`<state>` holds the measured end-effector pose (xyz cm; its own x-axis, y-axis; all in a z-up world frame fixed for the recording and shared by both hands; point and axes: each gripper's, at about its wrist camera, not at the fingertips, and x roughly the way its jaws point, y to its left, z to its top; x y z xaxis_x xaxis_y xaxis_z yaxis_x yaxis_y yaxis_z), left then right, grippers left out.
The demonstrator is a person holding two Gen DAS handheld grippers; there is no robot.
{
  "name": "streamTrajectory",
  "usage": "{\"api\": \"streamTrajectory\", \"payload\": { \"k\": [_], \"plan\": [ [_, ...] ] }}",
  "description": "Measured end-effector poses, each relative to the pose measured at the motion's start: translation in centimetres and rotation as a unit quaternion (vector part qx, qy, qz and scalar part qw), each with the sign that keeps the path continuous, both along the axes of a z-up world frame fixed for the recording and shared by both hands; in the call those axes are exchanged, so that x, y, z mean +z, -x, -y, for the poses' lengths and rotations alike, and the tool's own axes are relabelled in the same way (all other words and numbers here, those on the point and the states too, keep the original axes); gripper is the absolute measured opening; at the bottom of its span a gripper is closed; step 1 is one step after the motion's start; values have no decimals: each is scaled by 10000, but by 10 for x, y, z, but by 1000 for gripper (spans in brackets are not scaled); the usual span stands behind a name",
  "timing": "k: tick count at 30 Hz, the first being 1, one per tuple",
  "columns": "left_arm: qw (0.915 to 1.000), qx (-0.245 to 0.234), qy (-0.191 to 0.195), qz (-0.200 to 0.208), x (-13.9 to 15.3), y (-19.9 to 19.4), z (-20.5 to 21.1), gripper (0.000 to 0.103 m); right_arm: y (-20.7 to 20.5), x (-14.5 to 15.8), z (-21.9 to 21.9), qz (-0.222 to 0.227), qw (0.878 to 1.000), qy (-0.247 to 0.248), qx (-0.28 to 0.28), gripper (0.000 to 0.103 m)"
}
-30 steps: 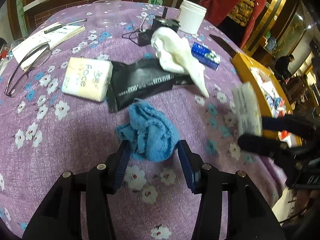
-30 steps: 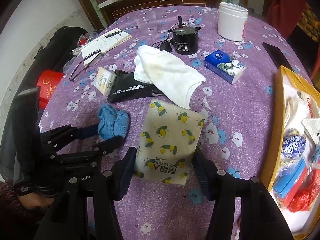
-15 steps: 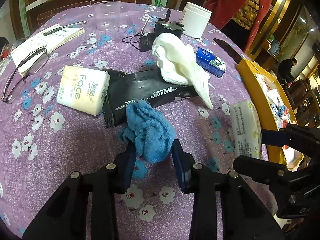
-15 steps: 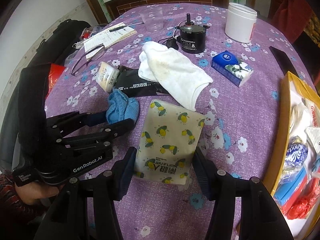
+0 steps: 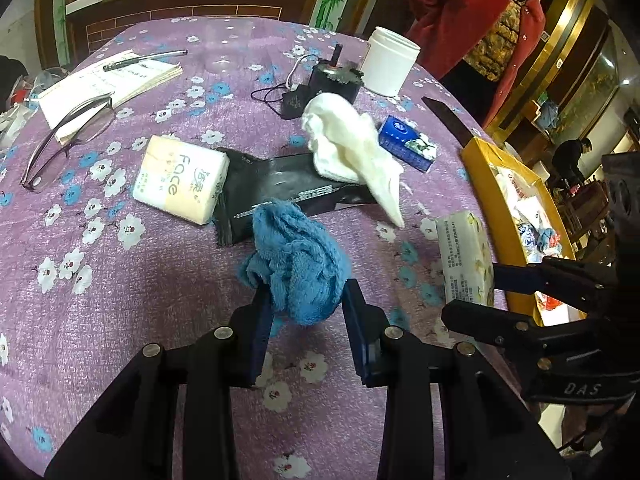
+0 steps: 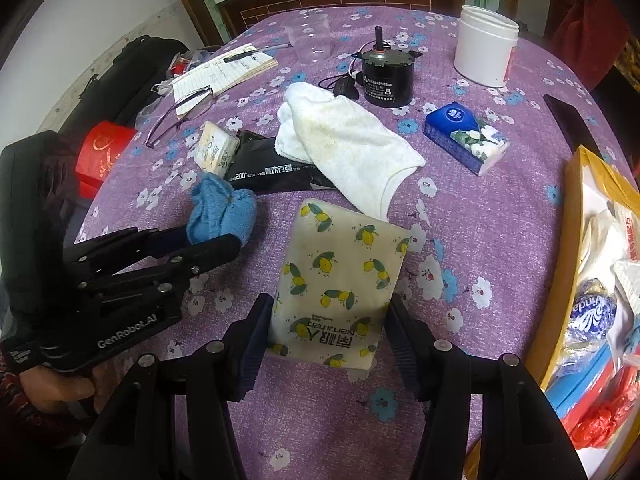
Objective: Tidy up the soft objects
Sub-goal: 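Carry the blue knit cloth and lemon-print tissue pack over the tray with both tools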
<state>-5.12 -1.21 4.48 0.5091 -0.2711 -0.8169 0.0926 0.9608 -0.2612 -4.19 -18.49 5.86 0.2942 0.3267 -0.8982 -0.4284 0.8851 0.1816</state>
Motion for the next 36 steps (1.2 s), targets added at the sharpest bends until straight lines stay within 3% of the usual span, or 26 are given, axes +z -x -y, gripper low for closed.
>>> {"api": "streamTrajectory", "payload": {
  "k": [15, 36],
  "plan": [
    [9964, -804, -48, 273, 28, 2, 75, 32, 2, 19, 68, 187, 9975, -188, -660, 57],
    [9762, -2110, -153, 468, 44, 6, 197, 32, 4, 41, 194, 478, 9790, -350, -1948, 57]
  ]
}}
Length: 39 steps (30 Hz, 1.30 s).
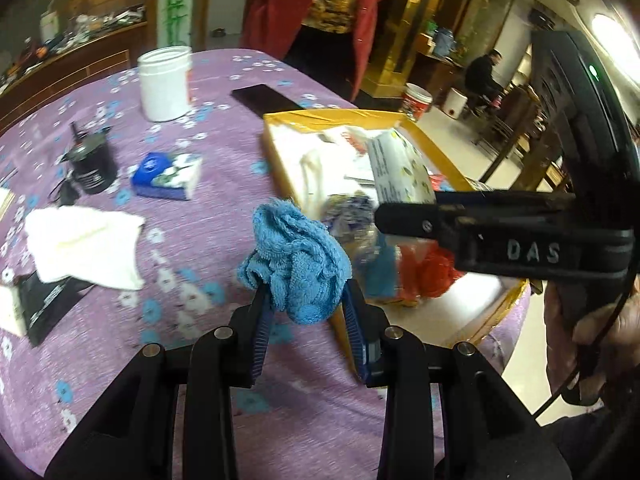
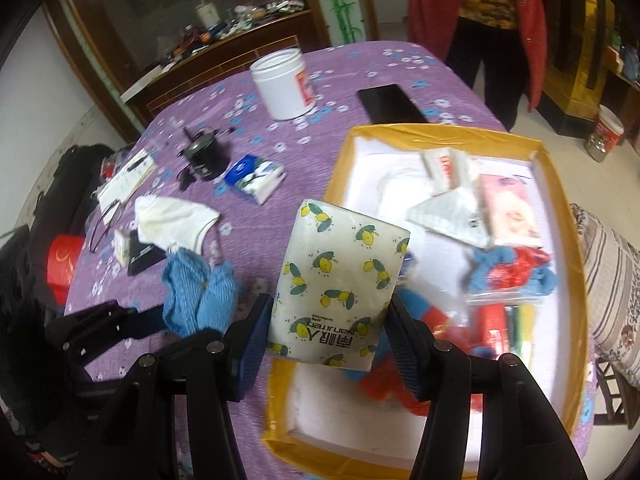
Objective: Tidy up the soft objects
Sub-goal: 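Carry the blue knit cloth and lemon-print tissue pack over the tray with both tools, then open both tools to drop the cloth and tissue pack into the tray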
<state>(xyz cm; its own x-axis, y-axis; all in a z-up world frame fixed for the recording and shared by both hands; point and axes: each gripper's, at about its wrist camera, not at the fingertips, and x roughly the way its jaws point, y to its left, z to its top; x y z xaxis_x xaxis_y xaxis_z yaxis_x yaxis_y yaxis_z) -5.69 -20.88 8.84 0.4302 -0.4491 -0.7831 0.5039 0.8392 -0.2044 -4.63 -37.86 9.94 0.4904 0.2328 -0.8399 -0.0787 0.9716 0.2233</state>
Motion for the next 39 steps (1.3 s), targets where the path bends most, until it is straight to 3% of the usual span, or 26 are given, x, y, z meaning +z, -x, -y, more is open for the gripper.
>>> {"api": "streamTrajectory", "payload": {
  "k": [18, 39],
  "plan": [
    [9980, -616, -32, -146, -16, 2, 69, 32, -13, -2, 54, -29, 9995, 139, -268, 58],
    [9936, -1051, -225, -358, -35, 11, 97, 37, -36, -30, 69, -467, 9987, 46, -199, 60]
  ]
}}
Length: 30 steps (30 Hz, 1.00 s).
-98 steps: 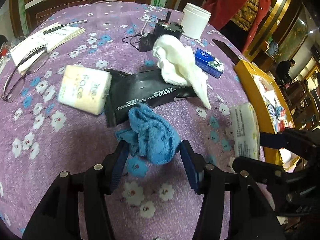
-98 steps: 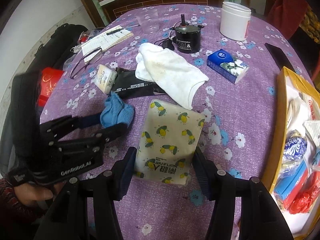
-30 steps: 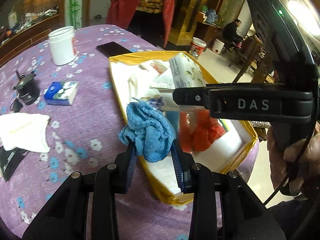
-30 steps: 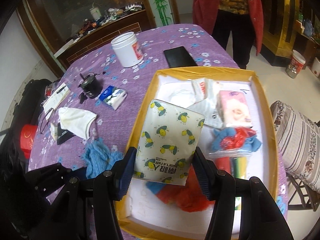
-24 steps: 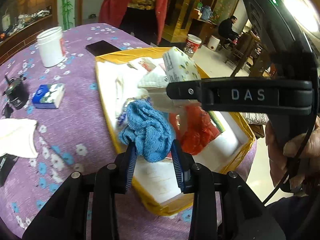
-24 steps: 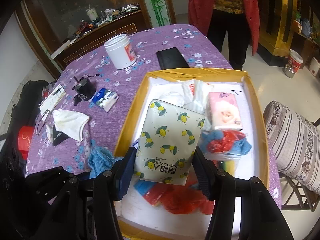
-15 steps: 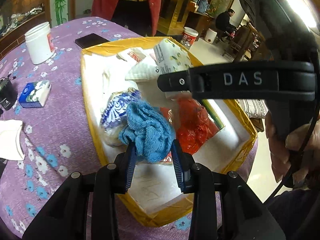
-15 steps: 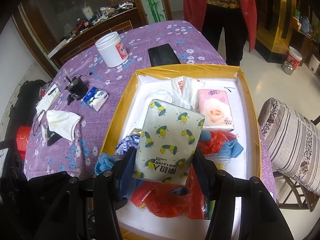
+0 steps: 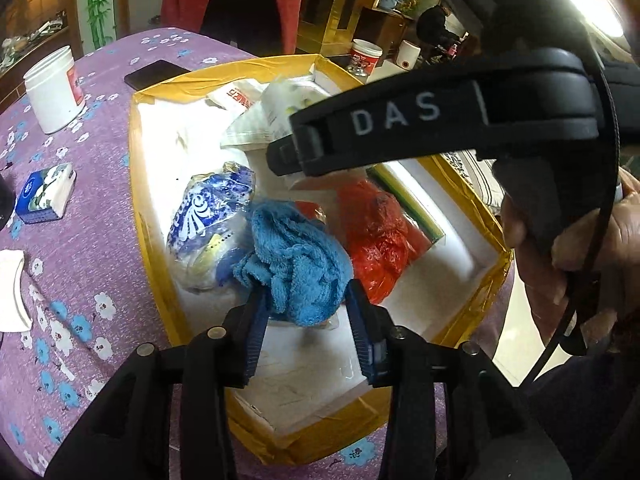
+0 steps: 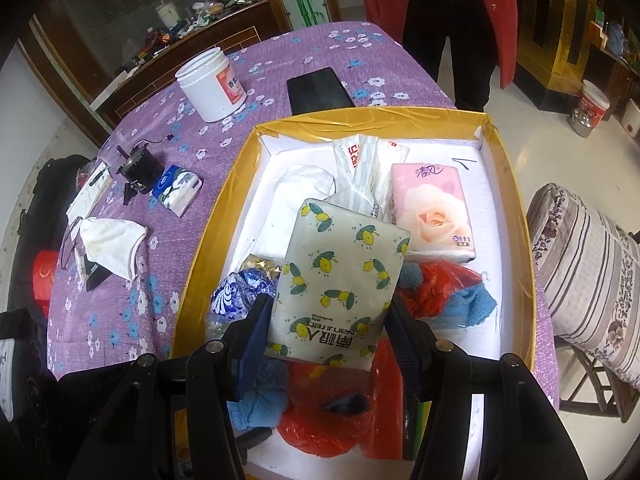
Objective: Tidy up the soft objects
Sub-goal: 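Open both tools to drop the cloth and tissue pack into the tray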
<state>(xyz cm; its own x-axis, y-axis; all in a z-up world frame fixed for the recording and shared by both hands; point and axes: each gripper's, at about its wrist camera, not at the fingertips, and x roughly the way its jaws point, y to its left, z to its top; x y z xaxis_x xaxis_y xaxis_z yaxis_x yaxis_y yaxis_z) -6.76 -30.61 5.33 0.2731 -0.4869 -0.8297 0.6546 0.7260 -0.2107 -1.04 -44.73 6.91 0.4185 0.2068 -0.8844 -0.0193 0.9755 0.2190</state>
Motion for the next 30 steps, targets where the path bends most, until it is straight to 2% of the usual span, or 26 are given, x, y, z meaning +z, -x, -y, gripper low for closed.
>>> {"api": "streamTrajectory", "payload": {
  "k": [1, 5, 6, 22, 30],
  "plan": [
    [10000, -15, -2, 13, 0, 1, 1, 38, 0, 0, 0, -17, 10000, -14, -5, 60],
    [10000, -25, 21, 49, 1, 1, 1, 54, 0, 0, 1, -11, 10000, -21, -29, 59],
    [10000, -30, 55, 67, 2, 1, 1, 54, 1, 1, 1, -5, 10000, -9, -40, 61],
    [9992, -191, 276, 228, 15, 11, -6, 57, 16, 16, 7, 233, 9991, -44, -361, 61],
    [9989, -45, 364, 281, 19, 14, -24, 57, 21, 21, -6, 303, 9990, -80, -329, 61]
  ]
}}
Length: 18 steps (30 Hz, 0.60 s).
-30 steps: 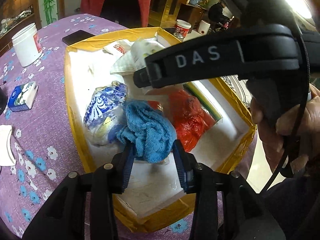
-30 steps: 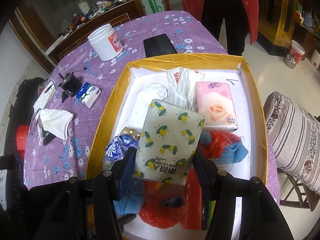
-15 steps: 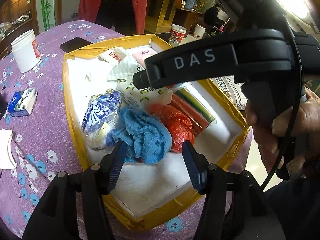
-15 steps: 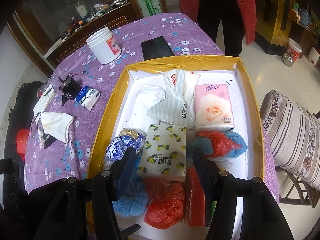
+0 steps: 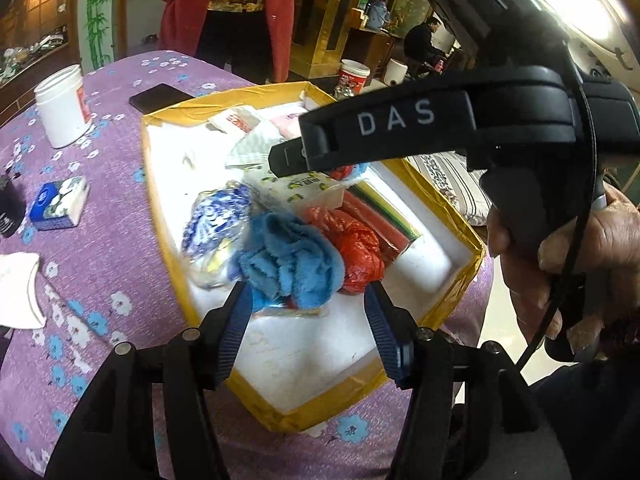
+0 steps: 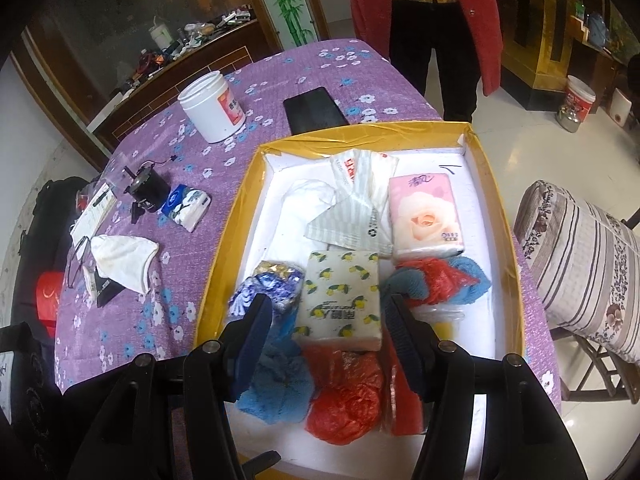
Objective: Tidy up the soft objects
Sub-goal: 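Open both tools to drop the cloth and tissue pack into the tray, then move both open tools back from the tray toward the remaining table items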
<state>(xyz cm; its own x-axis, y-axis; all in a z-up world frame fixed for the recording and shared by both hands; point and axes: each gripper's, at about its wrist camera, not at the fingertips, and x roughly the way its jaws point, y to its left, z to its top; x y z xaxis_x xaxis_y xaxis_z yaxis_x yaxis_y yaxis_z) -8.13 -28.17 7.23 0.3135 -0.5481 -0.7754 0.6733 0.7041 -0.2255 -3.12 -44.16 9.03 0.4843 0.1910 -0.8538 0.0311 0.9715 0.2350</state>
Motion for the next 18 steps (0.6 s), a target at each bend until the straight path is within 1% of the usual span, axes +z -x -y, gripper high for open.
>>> {"api": "streamTrajectory", "payload": {
  "k": [7, 13, 16, 18],
  "plan": [
    [9993, 360, 103, -14, 4, -1, -32, 57, 1, 7, -28, 102, 9996, -37, 251, 62],
    [9971, 738, 169, -10, 11, -3, -67, 57, 0, 10, -58, 148, 9985, -65, 526, 64],
    [9937, 1084, 283, -14, 17, -9, -98, 57, -2, 11, -77, 126, 9972, -90, 734, 64],
    [9888, 1450, 354, -23, 19, -14, -128, 57, -1, 12, -87, 142, 9963, -91, 848, 64]
  ]
}}
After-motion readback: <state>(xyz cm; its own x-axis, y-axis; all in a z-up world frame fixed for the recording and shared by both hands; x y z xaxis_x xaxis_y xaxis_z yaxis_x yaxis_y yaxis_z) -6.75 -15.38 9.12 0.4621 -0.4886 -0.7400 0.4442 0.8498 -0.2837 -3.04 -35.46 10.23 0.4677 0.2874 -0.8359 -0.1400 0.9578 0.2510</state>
